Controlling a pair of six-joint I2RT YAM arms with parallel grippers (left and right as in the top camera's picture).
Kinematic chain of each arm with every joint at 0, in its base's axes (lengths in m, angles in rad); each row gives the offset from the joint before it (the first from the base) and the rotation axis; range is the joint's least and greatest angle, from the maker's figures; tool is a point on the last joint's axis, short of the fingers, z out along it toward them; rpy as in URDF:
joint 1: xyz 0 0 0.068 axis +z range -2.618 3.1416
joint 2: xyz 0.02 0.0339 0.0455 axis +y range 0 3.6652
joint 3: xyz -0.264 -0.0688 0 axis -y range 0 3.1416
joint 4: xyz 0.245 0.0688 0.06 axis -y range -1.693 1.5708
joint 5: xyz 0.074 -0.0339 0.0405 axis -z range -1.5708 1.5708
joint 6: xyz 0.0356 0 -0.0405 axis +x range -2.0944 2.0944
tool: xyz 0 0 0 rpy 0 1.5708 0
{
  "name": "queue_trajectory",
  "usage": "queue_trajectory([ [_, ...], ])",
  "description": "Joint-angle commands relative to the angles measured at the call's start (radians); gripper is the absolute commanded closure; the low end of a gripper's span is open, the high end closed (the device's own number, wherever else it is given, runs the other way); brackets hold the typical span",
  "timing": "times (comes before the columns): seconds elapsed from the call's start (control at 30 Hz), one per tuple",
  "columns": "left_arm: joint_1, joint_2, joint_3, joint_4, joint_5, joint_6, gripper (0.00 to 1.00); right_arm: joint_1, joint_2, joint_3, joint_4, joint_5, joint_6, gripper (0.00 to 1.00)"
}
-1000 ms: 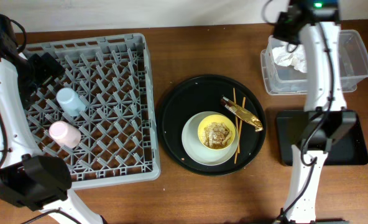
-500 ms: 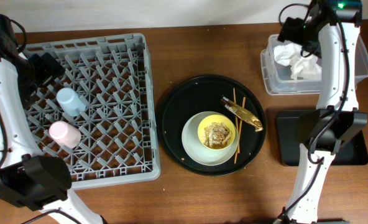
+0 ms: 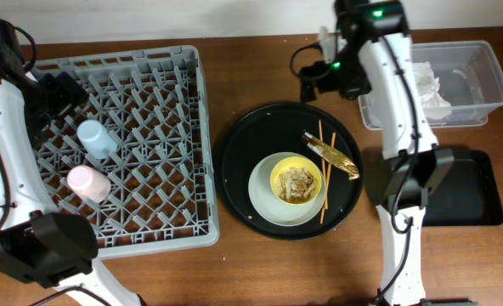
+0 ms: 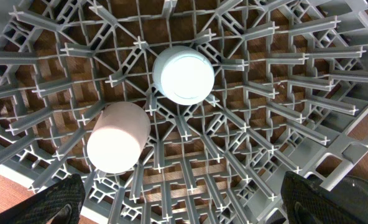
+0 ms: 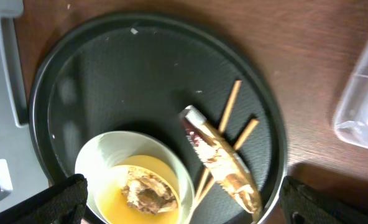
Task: Sort waste into correct bins and load items into the dishwasher rack
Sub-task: 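Move the right gripper back over the tray to the gold wrapper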
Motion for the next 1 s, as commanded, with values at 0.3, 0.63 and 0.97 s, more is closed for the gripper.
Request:
queue_trajectory([
  [0.3,0.004,-0.008,0.005,0.002,-0.004,0.013,0.01,0.051,-0.13,-0.122,-0.006,0.159,0.454,0.01],
  [0.63,0.004,-0.008,0.005,0.002,-0.004,0.013,0.01,-0.013,-0.135,-0.557,0.003,0.121,1.09,0.01],
  [0.97,0.004,-0.008,0.005,0.002,-0.004,0.013,0.01,-0.011,-0.135,-0.595,0.053,0.068,1.467,0.01],
])
